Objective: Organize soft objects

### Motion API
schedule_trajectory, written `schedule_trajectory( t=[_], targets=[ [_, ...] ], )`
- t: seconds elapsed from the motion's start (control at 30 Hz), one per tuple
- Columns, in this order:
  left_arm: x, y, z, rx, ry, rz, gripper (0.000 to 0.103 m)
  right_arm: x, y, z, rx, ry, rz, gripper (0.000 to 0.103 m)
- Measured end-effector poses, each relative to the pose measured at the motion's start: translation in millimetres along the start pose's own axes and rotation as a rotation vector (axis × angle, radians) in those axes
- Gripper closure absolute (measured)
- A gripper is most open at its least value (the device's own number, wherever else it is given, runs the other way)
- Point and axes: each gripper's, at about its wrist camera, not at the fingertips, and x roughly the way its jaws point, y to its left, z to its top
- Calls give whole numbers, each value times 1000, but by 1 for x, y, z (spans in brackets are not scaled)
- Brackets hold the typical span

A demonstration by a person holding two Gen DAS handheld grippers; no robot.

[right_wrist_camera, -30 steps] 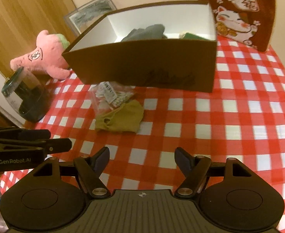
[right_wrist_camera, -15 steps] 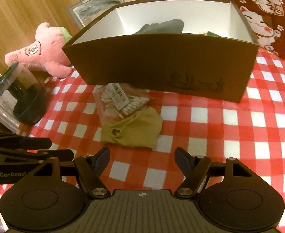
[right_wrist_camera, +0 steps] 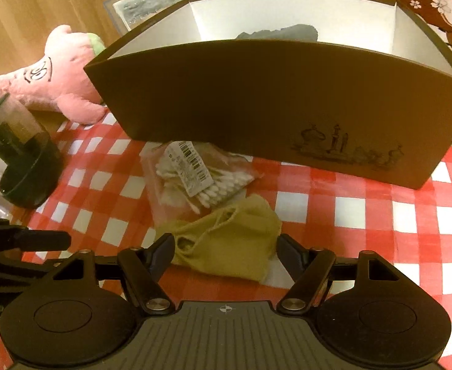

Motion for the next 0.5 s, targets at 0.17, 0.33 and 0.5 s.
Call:
schedule_trajectory(
  t=[0.17,0.33,0.5],
  targets=[
    [3,0,2,2,4,5,48,5,2,1,-9,-7,-10,33],
    [8,0,3,3,6,5,48,6,3,-1,-50,-10,-32,67],
    [12,-3,5,20,10,-9,48,1,-6,-1,-33,-16,-48,93]
  ],
)
